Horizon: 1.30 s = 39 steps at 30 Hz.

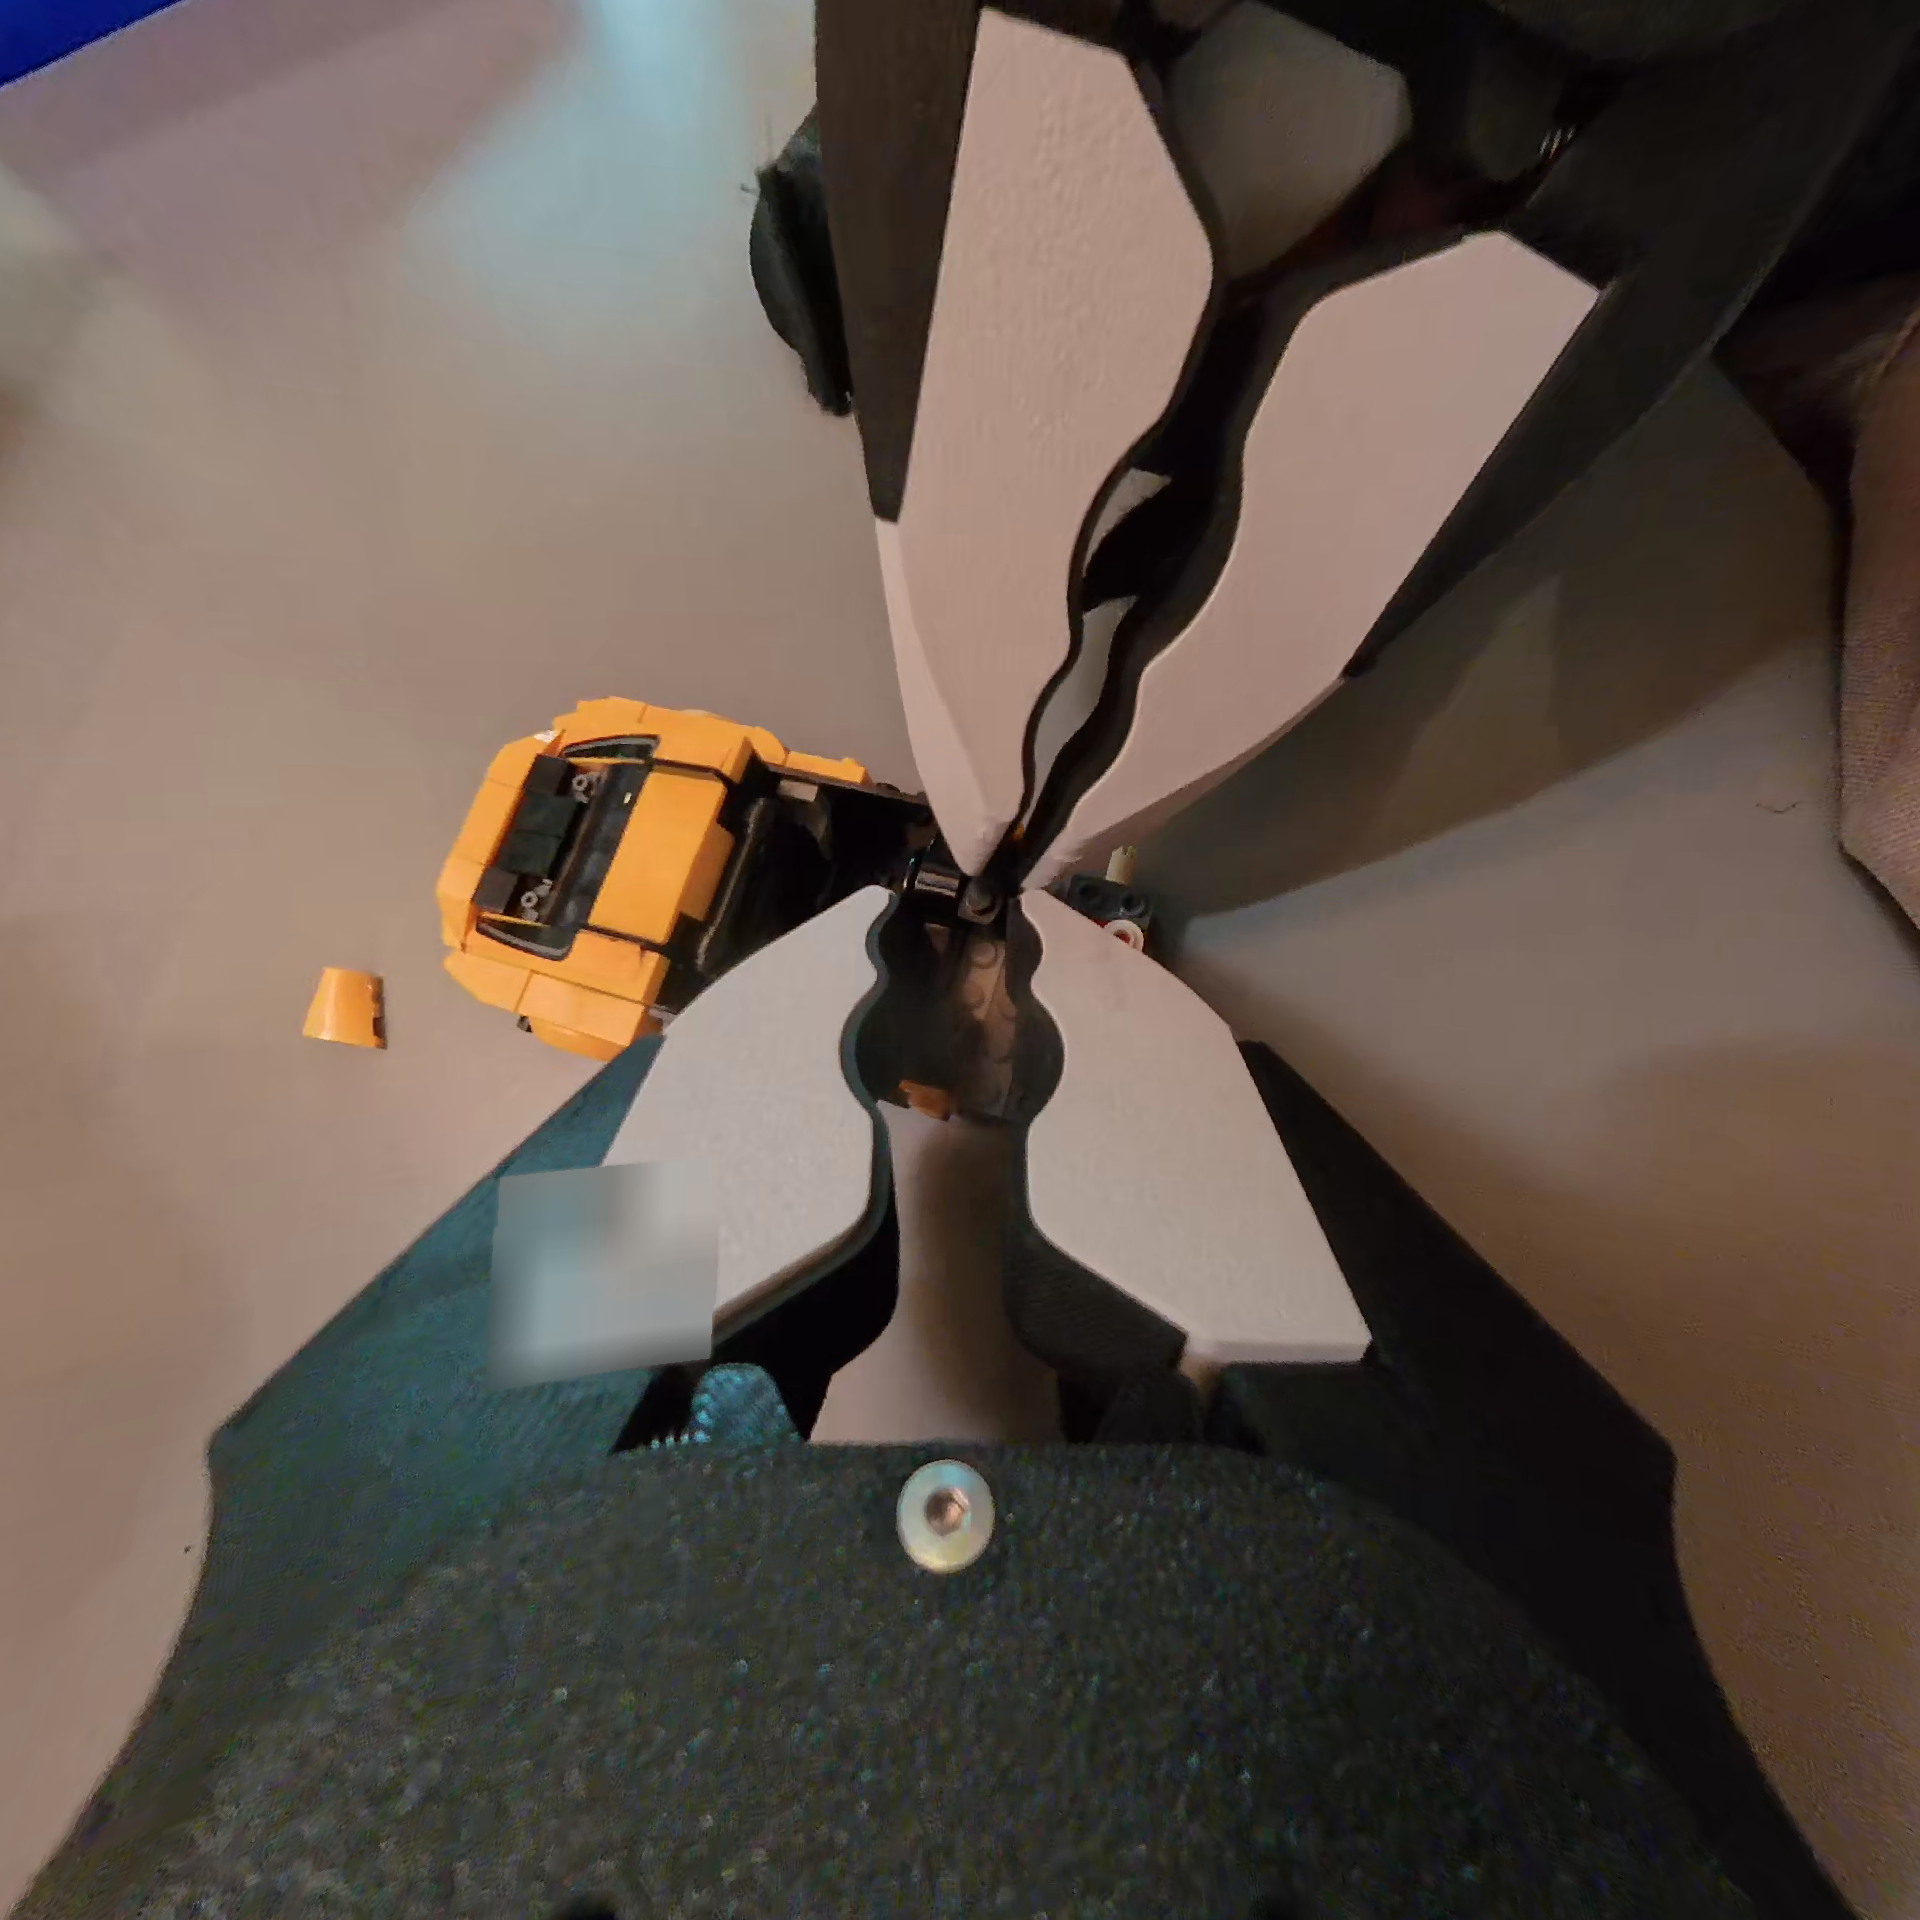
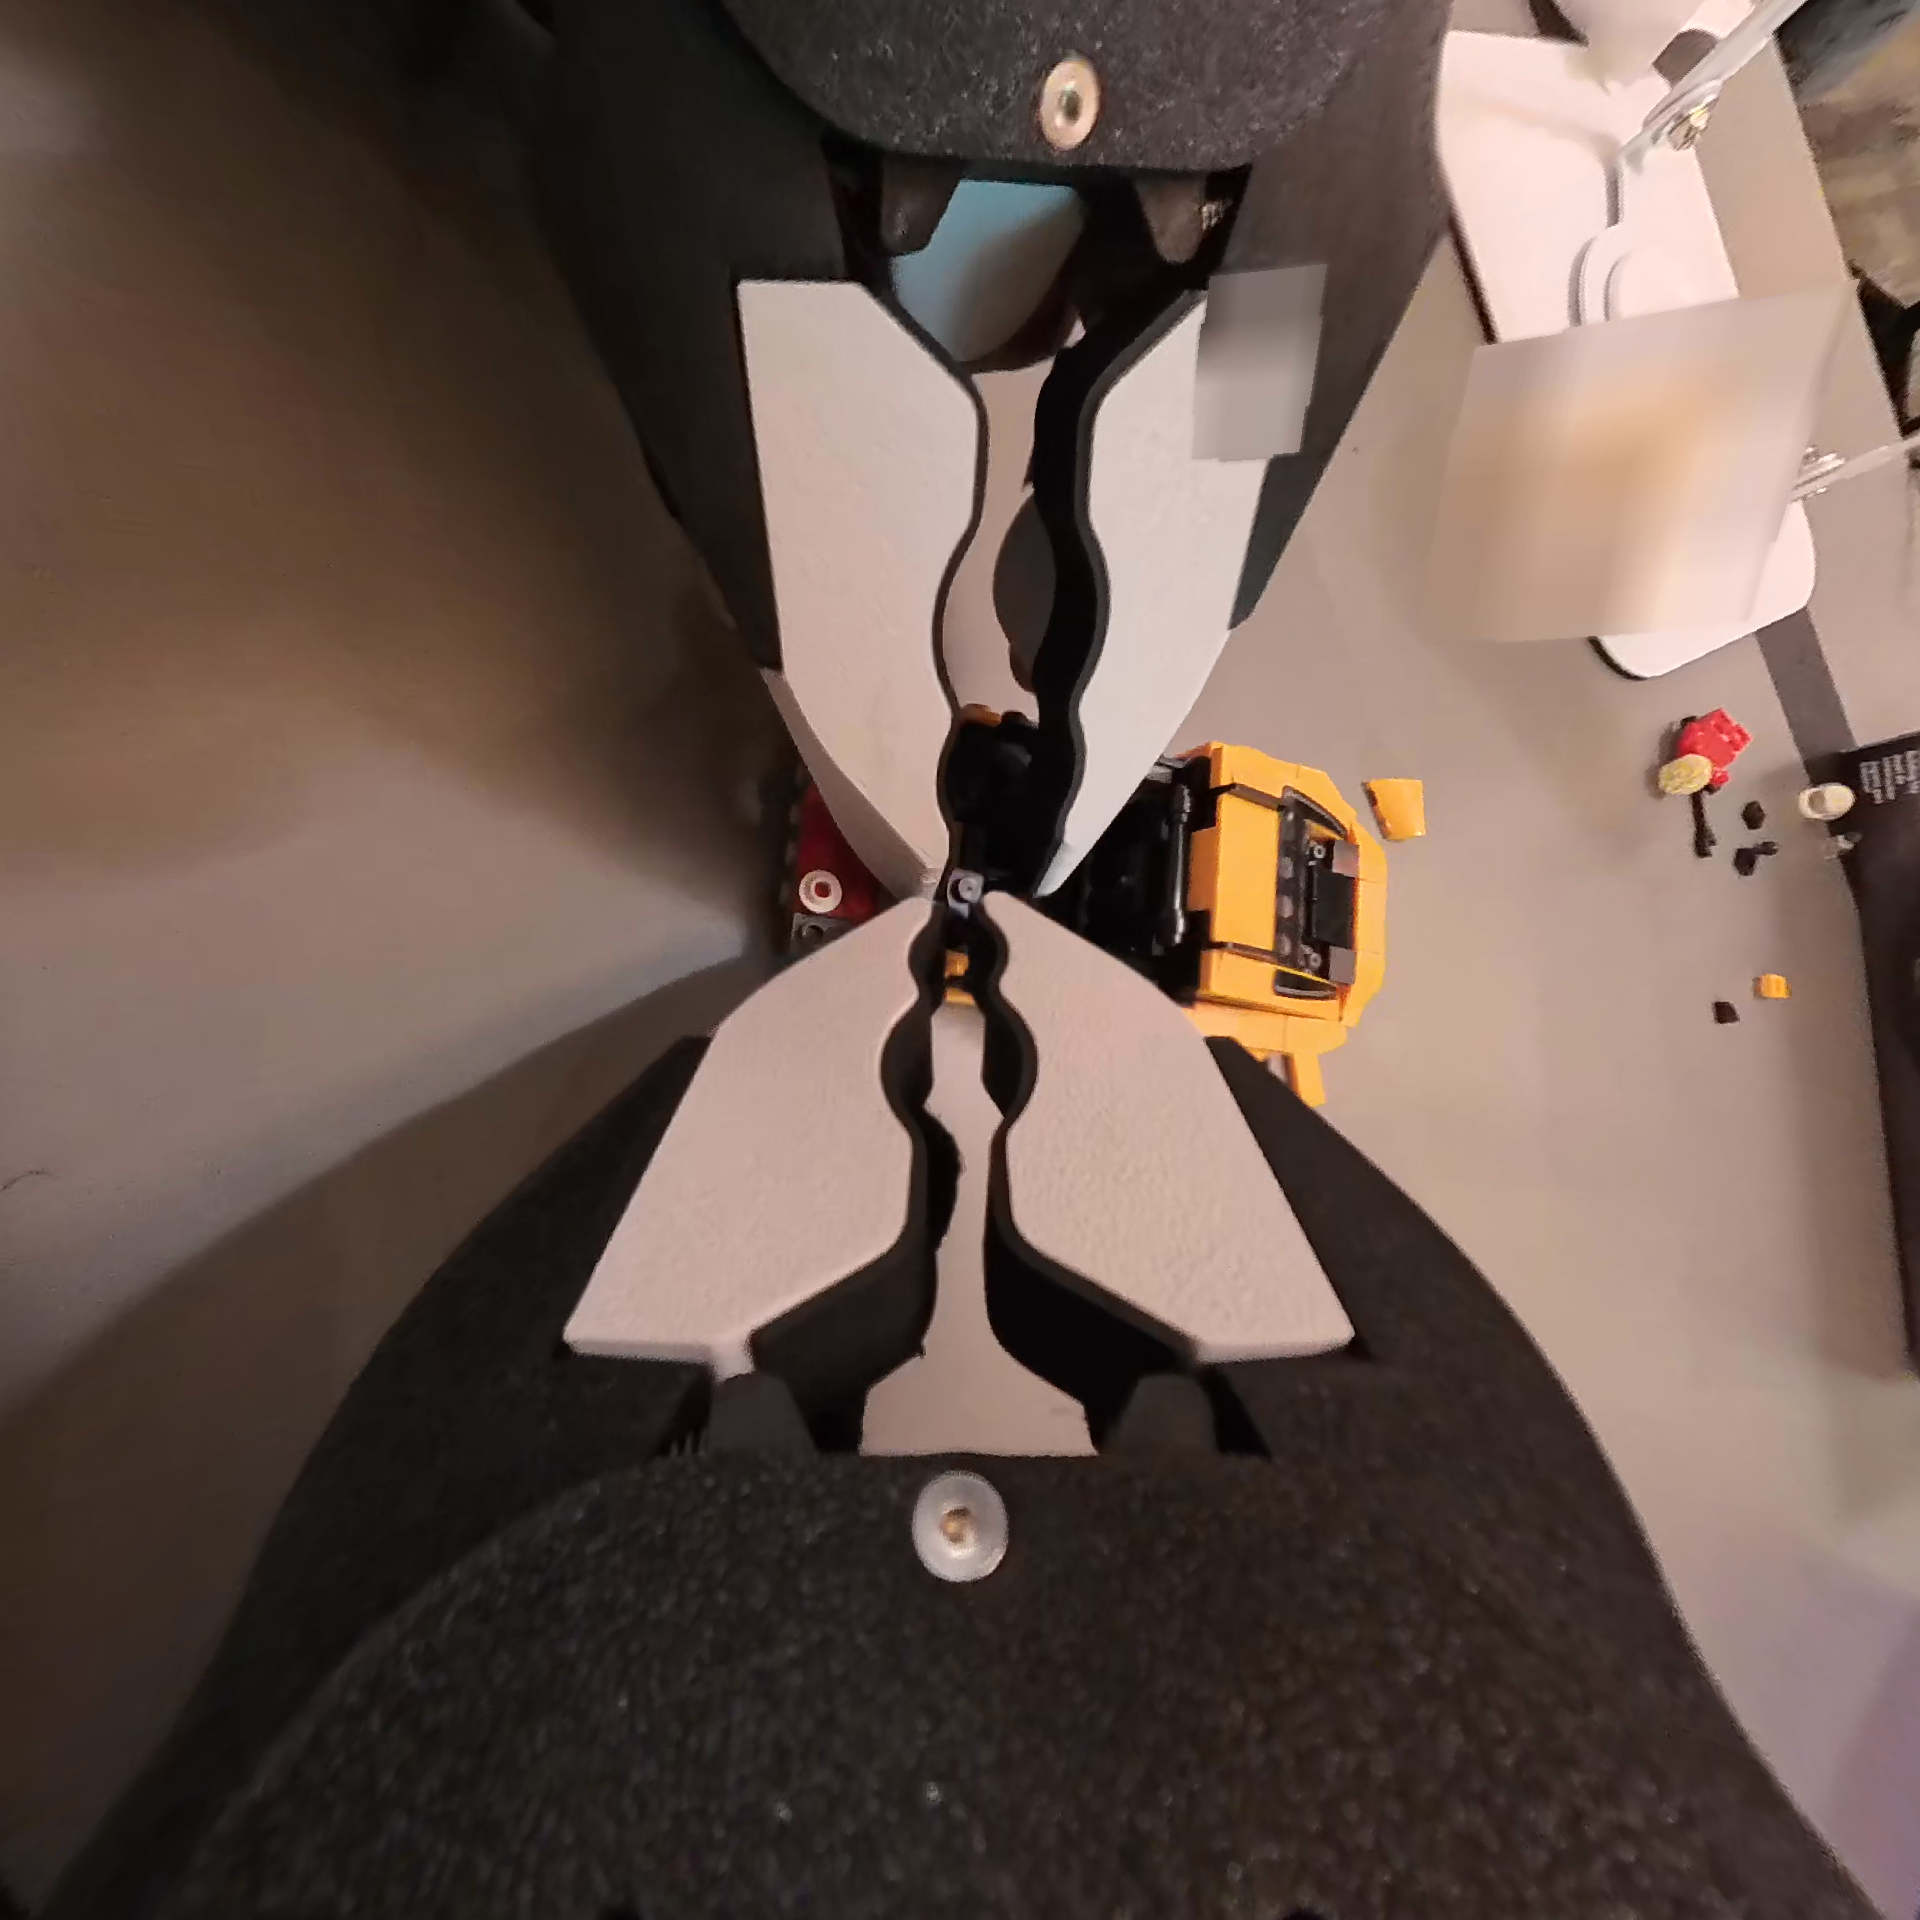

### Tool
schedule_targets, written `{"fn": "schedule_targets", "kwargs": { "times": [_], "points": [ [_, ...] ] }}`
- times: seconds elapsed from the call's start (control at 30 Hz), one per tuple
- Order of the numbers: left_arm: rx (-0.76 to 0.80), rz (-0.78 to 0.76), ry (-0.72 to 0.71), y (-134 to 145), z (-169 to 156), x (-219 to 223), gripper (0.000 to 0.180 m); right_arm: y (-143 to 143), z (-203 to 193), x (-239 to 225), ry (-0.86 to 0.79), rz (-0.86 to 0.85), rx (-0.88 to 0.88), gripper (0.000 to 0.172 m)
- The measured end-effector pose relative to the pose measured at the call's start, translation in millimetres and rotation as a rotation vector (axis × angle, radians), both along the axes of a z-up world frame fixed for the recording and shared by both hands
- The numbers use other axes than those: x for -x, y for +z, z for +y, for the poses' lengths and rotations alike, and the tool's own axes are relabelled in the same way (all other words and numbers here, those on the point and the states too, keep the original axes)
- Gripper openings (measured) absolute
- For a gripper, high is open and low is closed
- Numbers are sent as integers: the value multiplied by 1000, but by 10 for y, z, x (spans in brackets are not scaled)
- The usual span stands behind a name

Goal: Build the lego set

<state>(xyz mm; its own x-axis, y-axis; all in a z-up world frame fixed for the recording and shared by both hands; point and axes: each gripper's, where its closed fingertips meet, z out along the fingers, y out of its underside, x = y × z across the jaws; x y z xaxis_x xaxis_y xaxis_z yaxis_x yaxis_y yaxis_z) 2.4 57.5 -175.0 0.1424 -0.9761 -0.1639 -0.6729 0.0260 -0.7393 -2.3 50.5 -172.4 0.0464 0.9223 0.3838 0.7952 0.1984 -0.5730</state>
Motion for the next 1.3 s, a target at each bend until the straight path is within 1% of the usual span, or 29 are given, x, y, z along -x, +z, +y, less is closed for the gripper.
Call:
{"fn": "schedule_targets", "kwargs": {
  "times": [0.2, 0.33, 0.47, 0.9, 1.3],
  "points": [
    [6, -3, 2, 5, 0, -5, 18, -16, -7, -1, 13, -23, 19, 3],
    [13, -13, -8, 6, -5, -5, 18, -28, -9, 4, 19, -37, 73, 3],
    [24, -30, -25, 9, -11, -6, 19, -37, -18, 4, 70, -68, 82, 0],
    [43, -37, -69, 1, -18, -1, 19, -43, -20, 6, 56, -51, 255, 0],
    [38, -47, -72, -17, -10, 2, 17, -37, -25, 3, 40, 13, 301, 0]
  ]
}}
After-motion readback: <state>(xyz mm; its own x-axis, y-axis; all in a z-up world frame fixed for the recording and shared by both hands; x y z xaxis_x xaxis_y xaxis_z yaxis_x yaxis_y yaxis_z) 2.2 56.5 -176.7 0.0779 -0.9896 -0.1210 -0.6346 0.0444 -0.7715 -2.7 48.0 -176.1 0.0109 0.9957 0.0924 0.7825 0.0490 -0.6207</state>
